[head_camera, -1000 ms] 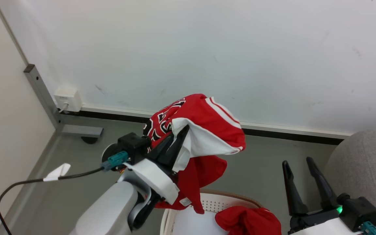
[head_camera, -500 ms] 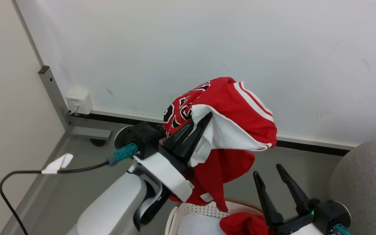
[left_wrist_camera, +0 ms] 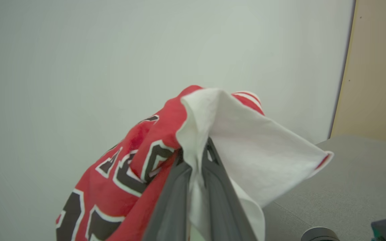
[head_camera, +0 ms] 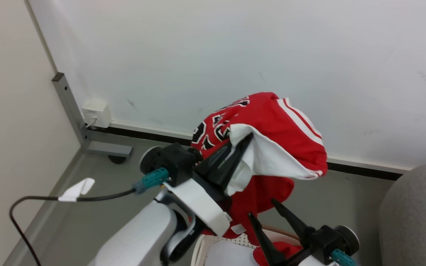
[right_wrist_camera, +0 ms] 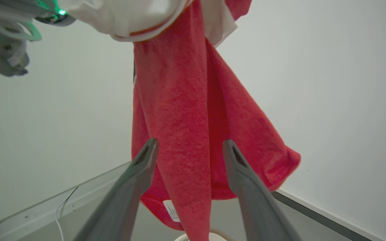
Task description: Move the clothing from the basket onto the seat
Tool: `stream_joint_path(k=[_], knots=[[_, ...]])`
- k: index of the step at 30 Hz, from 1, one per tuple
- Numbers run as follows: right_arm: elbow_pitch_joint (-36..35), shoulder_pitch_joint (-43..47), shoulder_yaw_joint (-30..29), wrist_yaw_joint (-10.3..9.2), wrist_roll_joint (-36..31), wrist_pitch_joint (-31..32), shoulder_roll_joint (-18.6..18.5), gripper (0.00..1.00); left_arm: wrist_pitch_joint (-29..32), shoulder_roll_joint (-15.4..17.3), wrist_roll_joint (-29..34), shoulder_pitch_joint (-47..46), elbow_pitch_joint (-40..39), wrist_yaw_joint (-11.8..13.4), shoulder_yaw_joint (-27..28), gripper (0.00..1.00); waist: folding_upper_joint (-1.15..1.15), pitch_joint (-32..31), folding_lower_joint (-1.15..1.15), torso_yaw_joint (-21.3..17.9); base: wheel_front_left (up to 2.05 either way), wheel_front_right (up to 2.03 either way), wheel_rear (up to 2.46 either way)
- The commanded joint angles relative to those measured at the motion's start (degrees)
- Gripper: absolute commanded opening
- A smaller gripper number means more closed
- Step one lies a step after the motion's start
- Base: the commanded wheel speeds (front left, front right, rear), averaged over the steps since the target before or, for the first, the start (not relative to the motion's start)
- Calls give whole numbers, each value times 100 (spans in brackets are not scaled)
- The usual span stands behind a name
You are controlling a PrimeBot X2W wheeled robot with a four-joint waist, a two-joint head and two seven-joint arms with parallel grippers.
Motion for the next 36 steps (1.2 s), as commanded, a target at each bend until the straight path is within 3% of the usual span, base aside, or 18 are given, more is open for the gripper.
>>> stream_joint_path(k=[1, 6, 16, 18, 28, 36], knots=[[156, -166, 110, -12, 106, 4, -17, 100, 23, -42, 5, 78, -44, -16, -45, 0, 0, -8, 0, 61, 0, 0, 0], [762, -559, 408, -12, 367, 4, -15, 100, 72, -205, 10, 145, -90, -84, -317, 0, 0, -65, 0, 292, 0, 0, 0], [1244, -789, 229, -12, 509, 3, -13, 100, 284, -444, -85, 274, -346, -190, -799, 0, 0, -164, 0, 746, 0, 0, 0], [1168, -748, 140, -12, 539, 4, -13, 0, 311, -451, -102, 297, -404, -198, -861, 0, 0, -180, 0, 816, 0, 0, 0], [978, -525, 152, -12, 526, 4, -13, 0, 227, -306, -217, 324, -258, -49, -649, 0, 0, -205, 0, 822, 0, 0, 0], [483, -285, 119, -12, 610, 3, -15, 0, 85, -174, -304, 405, 386, 181, -413, 0, 0, -187, 0, 606, 0, 0, 0]])
